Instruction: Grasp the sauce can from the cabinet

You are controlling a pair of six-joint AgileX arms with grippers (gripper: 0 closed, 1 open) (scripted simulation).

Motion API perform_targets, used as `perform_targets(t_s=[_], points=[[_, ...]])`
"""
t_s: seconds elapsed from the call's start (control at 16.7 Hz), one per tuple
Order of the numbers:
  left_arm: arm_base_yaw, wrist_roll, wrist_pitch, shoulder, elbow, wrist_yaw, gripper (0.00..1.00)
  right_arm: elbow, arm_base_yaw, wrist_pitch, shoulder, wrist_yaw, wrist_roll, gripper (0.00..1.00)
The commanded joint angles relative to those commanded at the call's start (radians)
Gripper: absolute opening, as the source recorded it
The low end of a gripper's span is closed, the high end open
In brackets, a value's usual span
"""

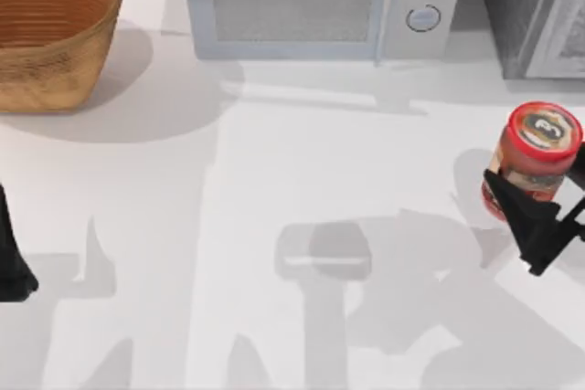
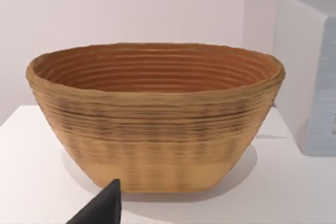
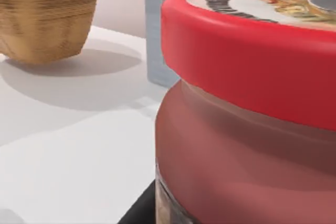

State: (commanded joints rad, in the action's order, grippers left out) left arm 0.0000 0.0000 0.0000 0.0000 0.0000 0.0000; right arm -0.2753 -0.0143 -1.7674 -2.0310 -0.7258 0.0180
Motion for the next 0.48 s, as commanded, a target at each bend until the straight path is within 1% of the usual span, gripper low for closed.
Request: perform_targets(t_s=[0.3, 0.48], points=[[0.0, 0.0, 0.0, 0.0, 0.0, 0.0, 1.0, 0.0, 0.001, 0.006, -0.011, 0.003, 0.001, 0.0], [0.0, 0.0, 0.0, 0.0, 0.0, 0.0, 1.0, -0.056, -0.039, 0.007, -0.054, 0.041, -0.002, 0.0]])
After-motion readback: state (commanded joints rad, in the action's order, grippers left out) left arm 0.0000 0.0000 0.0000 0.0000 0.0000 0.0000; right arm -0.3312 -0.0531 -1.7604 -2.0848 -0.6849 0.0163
